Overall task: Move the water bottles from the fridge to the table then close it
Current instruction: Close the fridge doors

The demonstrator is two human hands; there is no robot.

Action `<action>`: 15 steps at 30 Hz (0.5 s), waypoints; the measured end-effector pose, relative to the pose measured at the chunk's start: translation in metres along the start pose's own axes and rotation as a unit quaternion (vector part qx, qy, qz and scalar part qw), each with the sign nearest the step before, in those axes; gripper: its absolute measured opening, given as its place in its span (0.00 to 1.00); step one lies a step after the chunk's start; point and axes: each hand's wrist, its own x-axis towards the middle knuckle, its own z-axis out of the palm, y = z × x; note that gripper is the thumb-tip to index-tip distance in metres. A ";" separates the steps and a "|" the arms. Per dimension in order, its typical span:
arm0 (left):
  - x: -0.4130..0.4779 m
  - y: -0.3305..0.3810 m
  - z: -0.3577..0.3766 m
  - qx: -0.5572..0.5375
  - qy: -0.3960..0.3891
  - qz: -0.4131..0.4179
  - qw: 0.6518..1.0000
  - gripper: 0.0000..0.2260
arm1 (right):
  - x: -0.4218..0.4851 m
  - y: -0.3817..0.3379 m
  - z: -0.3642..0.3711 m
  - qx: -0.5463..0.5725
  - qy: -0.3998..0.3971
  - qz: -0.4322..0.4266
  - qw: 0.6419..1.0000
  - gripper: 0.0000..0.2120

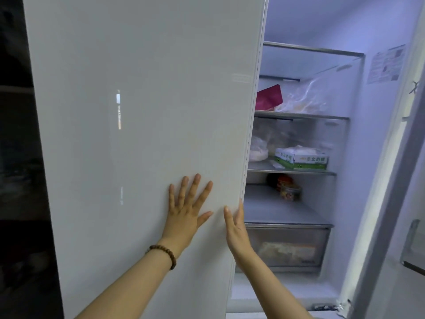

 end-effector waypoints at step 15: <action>0.001 0.004 -0.018 0.017 -0.083 -0.021 0.996 0.33 | -0.005 0.008 -0.032 -0.055 -0.111 -0.017 0.992 0.31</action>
